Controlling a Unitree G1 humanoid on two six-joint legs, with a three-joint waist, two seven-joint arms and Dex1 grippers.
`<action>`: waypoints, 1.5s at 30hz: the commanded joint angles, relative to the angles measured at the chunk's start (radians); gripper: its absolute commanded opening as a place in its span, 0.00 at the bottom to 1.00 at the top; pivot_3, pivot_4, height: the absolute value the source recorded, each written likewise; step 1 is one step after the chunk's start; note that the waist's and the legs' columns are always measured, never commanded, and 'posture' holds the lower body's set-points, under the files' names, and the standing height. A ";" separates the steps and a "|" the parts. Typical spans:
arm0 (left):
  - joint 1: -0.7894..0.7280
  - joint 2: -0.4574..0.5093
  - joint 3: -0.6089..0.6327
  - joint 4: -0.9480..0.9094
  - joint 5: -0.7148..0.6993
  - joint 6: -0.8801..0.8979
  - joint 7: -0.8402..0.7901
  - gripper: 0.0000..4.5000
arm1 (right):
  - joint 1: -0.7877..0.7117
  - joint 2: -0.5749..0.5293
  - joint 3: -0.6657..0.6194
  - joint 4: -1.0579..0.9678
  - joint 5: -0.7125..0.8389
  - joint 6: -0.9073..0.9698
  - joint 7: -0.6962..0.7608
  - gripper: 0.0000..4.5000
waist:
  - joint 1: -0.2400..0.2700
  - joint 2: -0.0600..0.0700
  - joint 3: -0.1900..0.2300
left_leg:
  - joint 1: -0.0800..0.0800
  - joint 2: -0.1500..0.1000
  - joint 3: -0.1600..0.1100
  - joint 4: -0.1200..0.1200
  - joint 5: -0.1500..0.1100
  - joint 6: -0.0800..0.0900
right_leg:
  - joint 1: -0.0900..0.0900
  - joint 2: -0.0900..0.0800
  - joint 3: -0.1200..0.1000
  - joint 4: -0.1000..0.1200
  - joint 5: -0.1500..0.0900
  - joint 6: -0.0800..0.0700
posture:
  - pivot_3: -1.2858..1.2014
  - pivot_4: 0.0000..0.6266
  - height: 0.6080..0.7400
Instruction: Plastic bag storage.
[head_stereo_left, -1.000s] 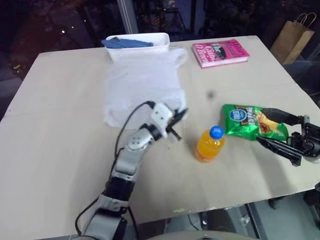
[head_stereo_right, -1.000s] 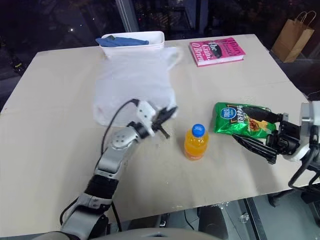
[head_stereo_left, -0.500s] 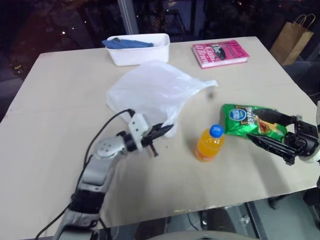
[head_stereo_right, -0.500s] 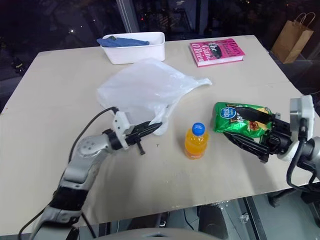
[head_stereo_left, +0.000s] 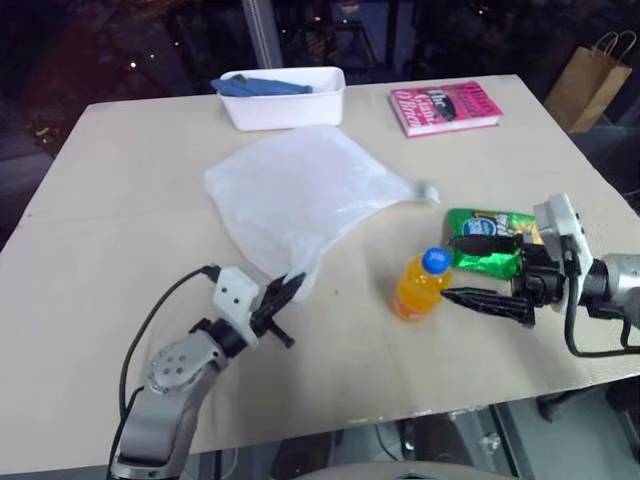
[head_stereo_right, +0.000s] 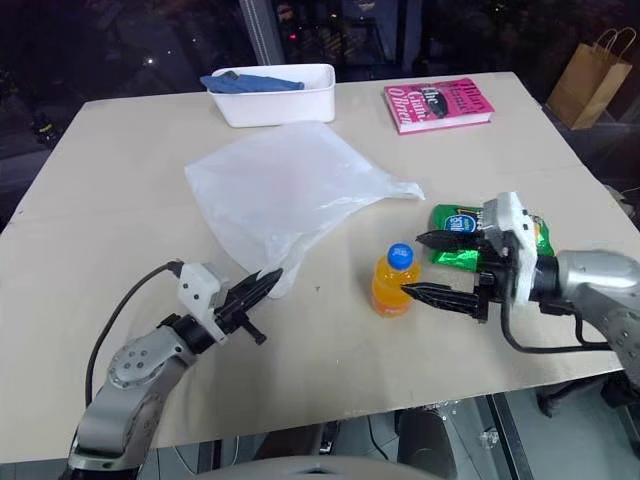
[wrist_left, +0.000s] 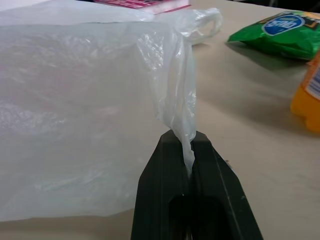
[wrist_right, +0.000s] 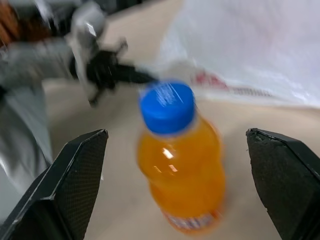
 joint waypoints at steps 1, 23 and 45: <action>-0.007 -0.004 -0.007 -0.042 0.012 -0.019 0.015 0.02 | -0.041 -0.030 0.042 0.013 -0.052 -0.005 0.059 1.00 | -0.003 0.000 0.000 | 0.000 0.000 0.000 0.000 0.000 0.000 | 0.000 0.000 0.000 0.000 0.000 0.000 | 0.52 0.24 1.00; -0.022 -0.002 -0.017 -0.017 0.013 -0.036 0.020 0.00 | -0.156 0.135 0.158 0.036 -0.174 0.030 -0.009 0.58 | -0.004 0.000 0.000 | -0.001 0.000 0.000 0.000 0.000 -0.001 | -0.001 0.000 0.000 0.000 0.000 0.000 | 0.52 0.24 1.00; -0.046 -0.135 0.043 -0.178 -0.303 0.053 0.103 0.00 | -0.574 0.971 -0.318 0.558 0.282 0.457 -1.100 0.58 | -0.015 0.002 0.000 | -0.008 -0.003 0.002 -0.003 0.003 -0.006 | -0.014 0.000 0.004 0.003 0.001 -0.001 | 0.52 0.24 1.00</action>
